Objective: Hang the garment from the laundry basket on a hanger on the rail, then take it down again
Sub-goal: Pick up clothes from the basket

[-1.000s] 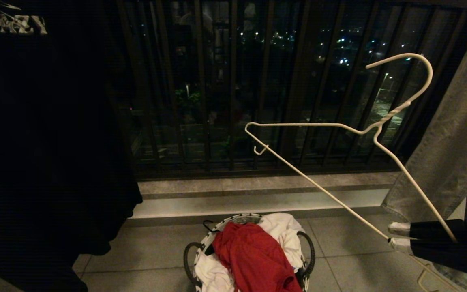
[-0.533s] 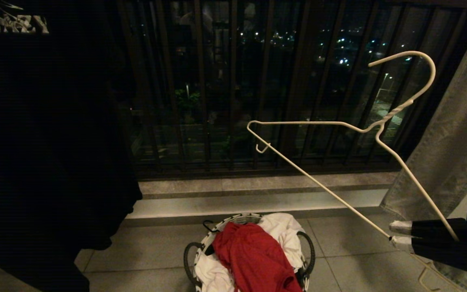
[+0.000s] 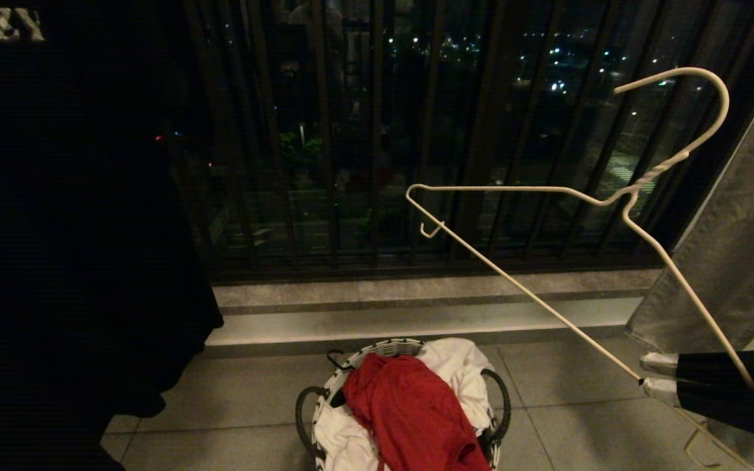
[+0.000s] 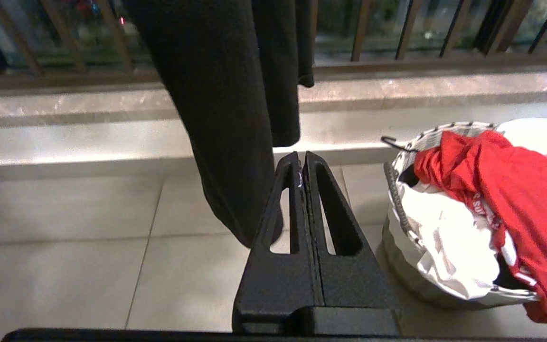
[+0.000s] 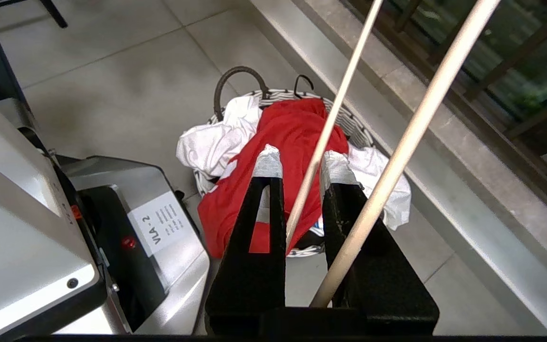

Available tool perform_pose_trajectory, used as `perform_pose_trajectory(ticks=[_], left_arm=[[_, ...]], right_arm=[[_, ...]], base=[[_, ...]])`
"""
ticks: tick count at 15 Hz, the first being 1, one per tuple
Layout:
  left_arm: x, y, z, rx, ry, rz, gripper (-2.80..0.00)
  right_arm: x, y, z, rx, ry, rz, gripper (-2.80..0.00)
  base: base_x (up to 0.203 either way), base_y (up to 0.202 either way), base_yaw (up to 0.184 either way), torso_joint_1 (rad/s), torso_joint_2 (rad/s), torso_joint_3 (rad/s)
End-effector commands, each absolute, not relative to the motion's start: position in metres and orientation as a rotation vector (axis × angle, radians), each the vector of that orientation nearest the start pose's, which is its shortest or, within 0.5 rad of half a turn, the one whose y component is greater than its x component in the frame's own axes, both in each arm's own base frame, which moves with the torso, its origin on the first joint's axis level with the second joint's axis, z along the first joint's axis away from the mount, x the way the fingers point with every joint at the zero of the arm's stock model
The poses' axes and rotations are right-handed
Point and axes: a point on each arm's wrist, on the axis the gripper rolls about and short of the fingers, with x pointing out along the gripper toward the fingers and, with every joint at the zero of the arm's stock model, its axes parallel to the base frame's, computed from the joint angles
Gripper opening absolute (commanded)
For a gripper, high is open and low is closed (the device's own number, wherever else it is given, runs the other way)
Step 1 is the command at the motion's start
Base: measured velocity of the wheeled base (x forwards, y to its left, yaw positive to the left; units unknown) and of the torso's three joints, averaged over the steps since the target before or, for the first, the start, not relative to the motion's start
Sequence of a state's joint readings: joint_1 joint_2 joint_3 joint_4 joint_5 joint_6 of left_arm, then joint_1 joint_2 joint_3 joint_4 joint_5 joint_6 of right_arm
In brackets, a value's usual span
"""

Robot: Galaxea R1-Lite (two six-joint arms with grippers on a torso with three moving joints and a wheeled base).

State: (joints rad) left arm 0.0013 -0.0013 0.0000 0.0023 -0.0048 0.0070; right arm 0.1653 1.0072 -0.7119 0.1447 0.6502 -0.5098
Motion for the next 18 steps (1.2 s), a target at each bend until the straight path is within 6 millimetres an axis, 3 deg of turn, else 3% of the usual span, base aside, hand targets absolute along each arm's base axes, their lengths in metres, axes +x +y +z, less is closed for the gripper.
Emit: perform_pose_trajectory(ticks=[1, 18], left_arm=[[-0.0228, -0.0001, 0.0748, 0.008, 0.002, -0.003, -2.80], [-0.0228, -0.0001, 0.0749, 0.009, 0.002, -0.003, -2.80]], right_arm=[[0.1123, 0.0326, 0.2347, -0.369, 0.214, 0.894, -2.80], [0.1128, 0.0323, 0.2368, -0.379, 0.192, 0.873, -2.80]], base=[[0.000, 0.000, 0.000, 0.002, 0.00, -0.185], [0.000, 0.000, 0.000, 0.003, 0.00, -0.198]])
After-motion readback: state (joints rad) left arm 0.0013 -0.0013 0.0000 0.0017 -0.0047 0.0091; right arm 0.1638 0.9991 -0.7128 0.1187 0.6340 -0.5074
